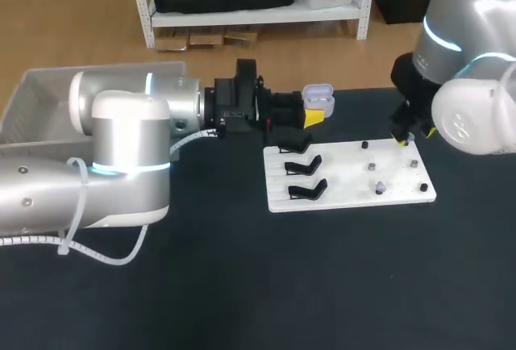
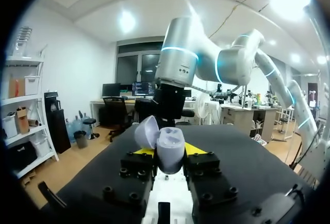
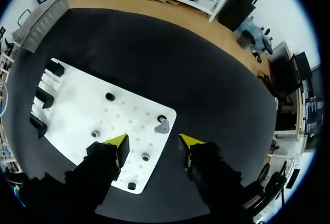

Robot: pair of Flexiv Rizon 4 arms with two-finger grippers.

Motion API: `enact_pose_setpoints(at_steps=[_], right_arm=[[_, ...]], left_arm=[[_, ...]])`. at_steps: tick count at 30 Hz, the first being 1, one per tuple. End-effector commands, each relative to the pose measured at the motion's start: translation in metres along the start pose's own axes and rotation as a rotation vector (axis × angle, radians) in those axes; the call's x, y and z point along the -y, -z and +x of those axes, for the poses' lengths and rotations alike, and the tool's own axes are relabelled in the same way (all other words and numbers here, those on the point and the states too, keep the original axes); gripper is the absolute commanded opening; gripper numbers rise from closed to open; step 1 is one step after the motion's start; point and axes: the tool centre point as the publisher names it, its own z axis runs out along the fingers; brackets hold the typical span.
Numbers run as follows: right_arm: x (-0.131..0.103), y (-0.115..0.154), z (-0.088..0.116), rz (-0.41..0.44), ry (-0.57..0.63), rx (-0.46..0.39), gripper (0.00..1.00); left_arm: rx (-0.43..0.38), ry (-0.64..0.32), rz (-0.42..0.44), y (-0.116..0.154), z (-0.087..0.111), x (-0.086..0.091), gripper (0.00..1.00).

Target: Pick up each earbud case from the left stands, insert the matching earbuds, close the lid, and place the case in the box.

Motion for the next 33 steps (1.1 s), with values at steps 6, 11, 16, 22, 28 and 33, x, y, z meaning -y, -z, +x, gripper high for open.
enact_pose_setpoints(at_steps=[6,11,16,22,28,33], right_arm=[[0.001,-0.011,-0.005,0.004,-0.015,-0.020,0.49],[0.003,-0.016,-0.005,0.004,-0.040,-0.021,0.46],[0.004,-0.016,-0.007,0.007,-0.054,-0.017,0.45],[0.004,-0.018,-0.009,0.014,-0.086,-0.018,0.39],[0.005,-0.017,-0.009,0.013,-0.098,-0.018,0.38],[0.004,-0.019,-0.010,0.009,-0.105,-0.023,0.35]], left_arm=[[0.005,-0.002,-0.002,-0.001,0.001,0.000,0.00],[0.005,-0.002,-0.002,-0.001,0.001,0.000,0.00],[0.005,-0.002,-0.002,-0.001,0.001,0.000,0.00],[0.005,-0.002,-0.002,-0.001,0.001,0.000,0.00],[0.005,-0.002,-0.002,-0.001,0.001,0.000,0.00],[0.005,-0.002,-0.002,-0.001,0.001,0.000,0.00]])
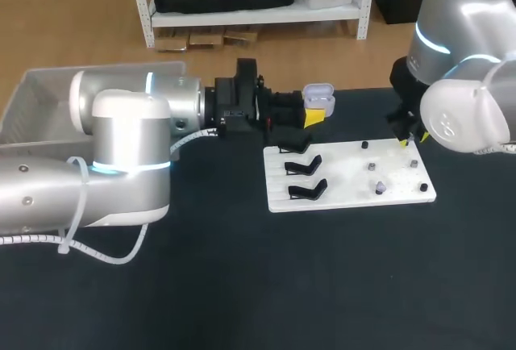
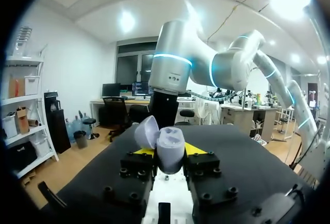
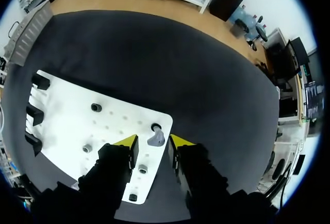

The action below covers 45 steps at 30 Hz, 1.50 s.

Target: Pick up each earbud case from the left stands, insert the matching earbuds, close the lid, and place the case in the box.

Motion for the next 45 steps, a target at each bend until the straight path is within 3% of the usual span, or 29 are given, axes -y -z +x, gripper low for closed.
enact_pose_setpoints(at_steps=[1,6,10,15,20,36,45], right_arm=[[0.000,-0.003,-0.002,0.000,-0.004,-0.006,0.33],[0.001,-0.004,-0.001,0.001,-0.008,-0.013,0.25],[0.001,-0.005,-0.001,0.003,-0.010,-0.017,0.00],[0.002,-0.001,-0.001,0.015,-0.011,-0.024,0.00],[0.003,0.020,0.002,0.025,-0.023,-0.028,0.00],[-0.023,0.124,0.019,0.082,0.007,-0.056,0.00],[-0.055,0.178,0.027,0.096,0.010,-0.048,0.00]], left_arm=[[0.005,-0.003,-0.003,0.000,0.001,0.000,0.00],[0.005,-0.003,-0.003,0.000,0.001,0.000,0.00],[0.005,-0.003,-0.003,0.000,0.001,0.000,0.00],[0.005,-0.003,-0.003,0.000,0.001,0.000,0.00],[0.005,-0.003,-0.003,0.000,0.001,0.000,0.00],[0.005,-0.003,-0.003,0.000,0.001,0.000,0.00],[0.005,-0.003,-0.003,0.000,0.001,0.000,0.00]])
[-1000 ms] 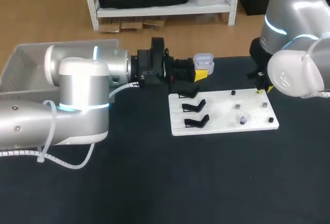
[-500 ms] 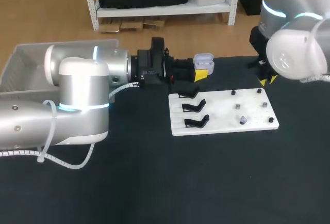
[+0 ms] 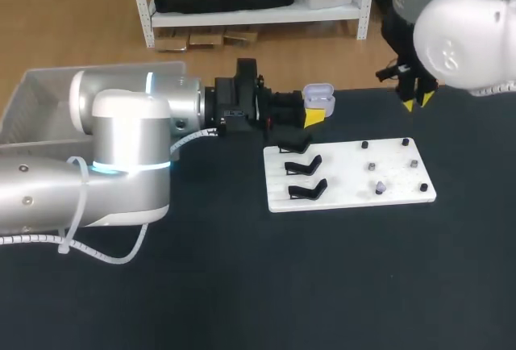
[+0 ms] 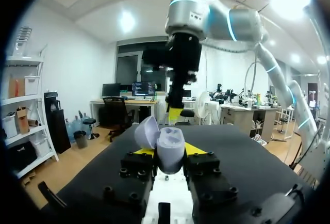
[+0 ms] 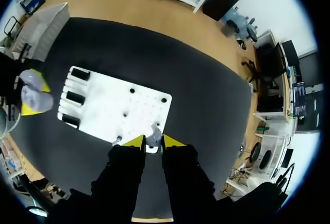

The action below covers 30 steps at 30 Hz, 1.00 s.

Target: Pick up each earbud case from the left stands, insert the matching earbuds, close the lid, and place the case in the box.

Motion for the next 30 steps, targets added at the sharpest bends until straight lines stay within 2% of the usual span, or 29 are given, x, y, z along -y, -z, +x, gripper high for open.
enact_pose_setpoints(at_steps=[1,15,16,17,18,19,20,21,22,23,24,25,30], right_arm=[[-0.013,0.034,0.012,0.006,0.004,0.015,0.00],[-0.013,0.034,0.012,0.006,0.004,0.015,0.00],[-0.016,0.036,0.010,0.017,-0.042,0.013,0.00],[-0.019,0.039,0.005,0.051,-0.161,-0.034,0.00],[-0.022,0.042,0.001,0.054,-0.297,-0.016,0.00],[-0.025,0.043,0.000,0.047,-0.357,-0.017,0.00],[-0.029,0.044,-0.002,0.091,-0.474,-0.050,0.00],[-0.036,0.045,-0.004,0.062,-0.560,-0.013,0.00],[-0.039,0.045,-0.004,0.067,-0.625,-0.030,0.00],[-0.046,0.044,-0.006,0.062,-0.648,-0.029,0.00],[-0.054,0.044,-0.007,0.107,-0.738,-0.038,0.00],[-0.059,0.044,-0.009,0.115,-0.738,-0.041,0.00],[-0.079,0.052,-0.008,0.166,-0.908,-0.071,0.00]], left_arm=[[0.005,-0.003,-0.003,0.000,0.001,0.000,0.00],[0.005,-0.003,-0.003,0.000,0.001,0.000,0.00],[0.005,-0.003,-0.003,0.000,0.001,0.000,0.00],[0.005,-0.003,-0.003,0.000,0.001,0.000,0.00],[0.005,-0.003,-0.003,0.000,0.001,0.000,0.00],[0.005,-0.003,-0.003,0.000,0.001,0.000,0.00],[0.005,-0.003,-0.003,0.000,0.001,0.000,0.00],[0.005,-0.003,-0.003,0.000,0.001,0.000,0.00],[0.005,-0.003,-0.003,0.000,0.001,0.000,0.00],[0.005,-0.003,-0.003,0.000,0.001,0.000,0.00],[0.005,-0.003,-0.003,0.000,0.001,0.000,0.00],[0.005,-0.003,-0.003,0.000,0.001,0.000,0.00],[0.005,-0.003,-0.003,0.000,0.001,0.000,0.00]])
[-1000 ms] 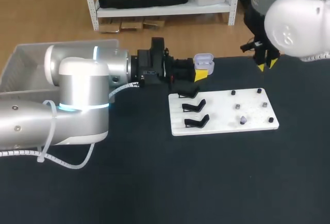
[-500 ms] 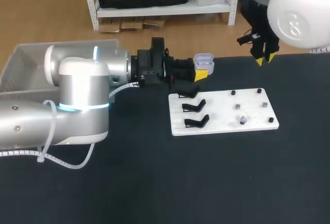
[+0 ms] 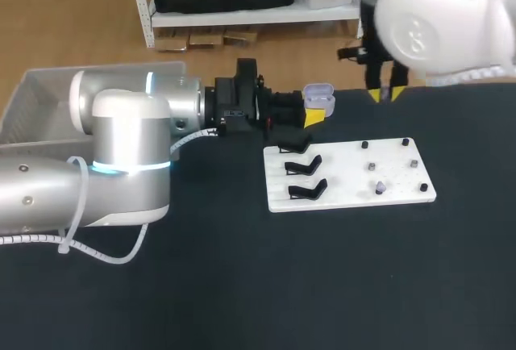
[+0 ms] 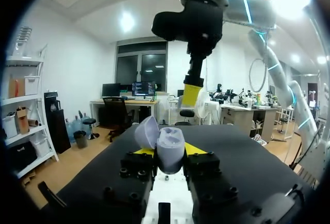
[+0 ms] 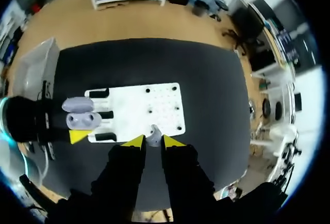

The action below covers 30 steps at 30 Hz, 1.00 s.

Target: Pick up each earbud case from the left stands, insert the matching earbuds, close the lid, and place the case in the box.

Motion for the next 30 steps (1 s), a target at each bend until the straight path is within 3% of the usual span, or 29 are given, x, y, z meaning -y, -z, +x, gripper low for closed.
enact_pose_setpoints(at_steps=[1,15,21,30], right_arm=[[-0.017,0.008,0.002,0.164,-0.524,-0.042,0.00],[-0.019,0.010,0.003,0.171,-0.510,-0.032,0.00],[-0.050,0.018,0.005,0.059,-0.510,-0.053,0.00],[-0.083,0.031,0.008,-0.012,-0.481,-0.052,0.00]], left_arm=[[0.005,-0.003,-0.003,0.000,0.001,0.000,0.00],[0.005,-0.003,-0.003,0.000,0.001,0.000,0.00],[0.005,-0.003,-0.003,0.000,0.001,0.000,0.00],[0.005,-0.003,-0.003,0.000,0.001,0.000,0.00]])
